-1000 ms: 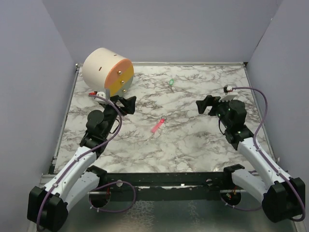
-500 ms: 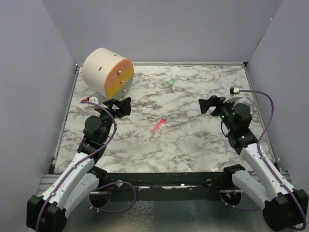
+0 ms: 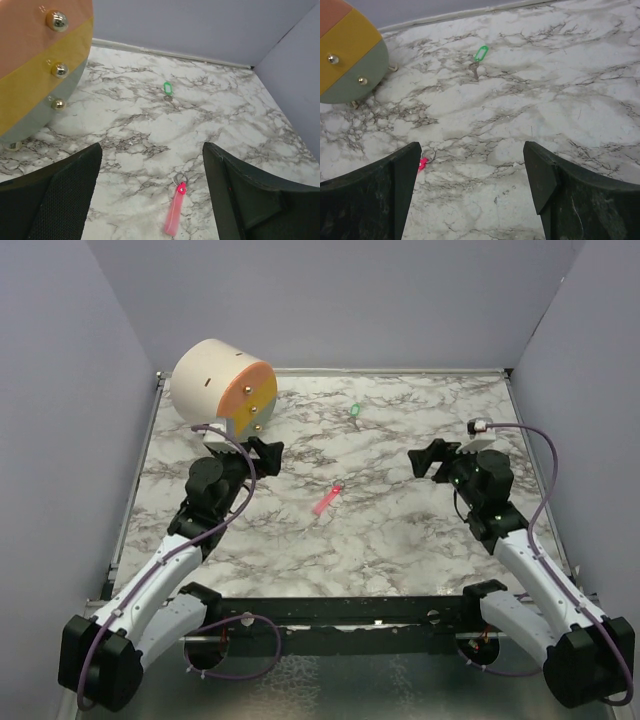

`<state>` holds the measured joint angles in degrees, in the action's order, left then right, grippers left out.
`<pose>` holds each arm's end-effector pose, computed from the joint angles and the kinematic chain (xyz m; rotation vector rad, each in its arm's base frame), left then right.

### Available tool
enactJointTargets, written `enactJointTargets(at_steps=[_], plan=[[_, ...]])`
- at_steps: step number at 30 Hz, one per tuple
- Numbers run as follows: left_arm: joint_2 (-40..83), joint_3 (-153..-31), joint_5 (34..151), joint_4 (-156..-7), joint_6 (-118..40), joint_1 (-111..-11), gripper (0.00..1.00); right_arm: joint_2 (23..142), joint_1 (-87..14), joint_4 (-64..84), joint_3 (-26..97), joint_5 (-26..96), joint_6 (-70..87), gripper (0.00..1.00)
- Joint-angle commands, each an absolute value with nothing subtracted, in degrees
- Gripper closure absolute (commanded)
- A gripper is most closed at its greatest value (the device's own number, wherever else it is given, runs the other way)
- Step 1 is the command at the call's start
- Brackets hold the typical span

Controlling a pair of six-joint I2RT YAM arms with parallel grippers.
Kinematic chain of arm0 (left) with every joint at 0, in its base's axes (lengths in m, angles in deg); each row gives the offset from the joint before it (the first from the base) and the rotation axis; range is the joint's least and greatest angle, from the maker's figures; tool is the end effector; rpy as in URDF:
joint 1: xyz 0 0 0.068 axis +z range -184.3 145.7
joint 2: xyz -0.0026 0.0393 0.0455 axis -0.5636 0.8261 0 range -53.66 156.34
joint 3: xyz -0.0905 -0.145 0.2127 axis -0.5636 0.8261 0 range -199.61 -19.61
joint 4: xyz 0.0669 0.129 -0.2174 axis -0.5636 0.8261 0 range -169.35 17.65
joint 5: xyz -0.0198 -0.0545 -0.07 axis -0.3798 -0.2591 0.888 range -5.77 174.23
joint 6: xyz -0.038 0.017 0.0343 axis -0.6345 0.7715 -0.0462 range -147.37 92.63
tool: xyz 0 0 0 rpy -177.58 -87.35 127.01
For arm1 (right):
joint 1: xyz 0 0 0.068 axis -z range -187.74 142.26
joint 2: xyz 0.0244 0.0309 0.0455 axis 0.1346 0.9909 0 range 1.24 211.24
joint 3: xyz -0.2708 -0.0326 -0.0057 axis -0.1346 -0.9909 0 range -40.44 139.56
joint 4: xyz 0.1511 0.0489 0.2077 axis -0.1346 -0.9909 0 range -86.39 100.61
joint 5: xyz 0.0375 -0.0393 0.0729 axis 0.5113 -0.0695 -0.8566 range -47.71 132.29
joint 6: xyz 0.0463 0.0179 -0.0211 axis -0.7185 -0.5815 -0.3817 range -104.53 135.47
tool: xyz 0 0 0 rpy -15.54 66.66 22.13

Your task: Put the keys on the keyring

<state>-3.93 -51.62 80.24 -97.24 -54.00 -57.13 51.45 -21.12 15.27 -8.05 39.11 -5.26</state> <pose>0.1950 -0.0793 0.2979 -0.1091 1.5985 -0.6211 0.2032 0.0504 0.2735 0.0768 1.8239 0.4729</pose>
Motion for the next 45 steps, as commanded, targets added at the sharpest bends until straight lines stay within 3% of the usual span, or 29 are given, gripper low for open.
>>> enactJointTargets(at_steps=[1, 9, 22, 34, 45], plan=[[-0.8, -53.6, 87.7, -97.8, -52.1, -57.3, 0.18, 54.3, -21.1, 15.4, -6.6, 32.2, -5.2, 0.19], [5.1, -54.2, 88.1, -97.1, -50.0, -61.6, 0.19, 64.4, -21.7, 18.2, -3.7, 23.3, -5.6, 0.33], [17.1, -55.0, 77.9, -95.7, -47.2, -74.1, 0.21, 70.3, -23.8, 19.5, -2.0, 25.6, -4.3, 0.33], [24.4, -58.2, 73.6, -96.6, -47.5, -77.3, 0.22, 70.6, -24.0, 19.8, -2.0, 26.5, -4.2, 0.34], [33.4, -61.0, 72.5, -97.2, -48.6, -78.9, 0.33, 71.8, -24.1, 19.1, -1.5, 26.8, -3.0, 0.36]])
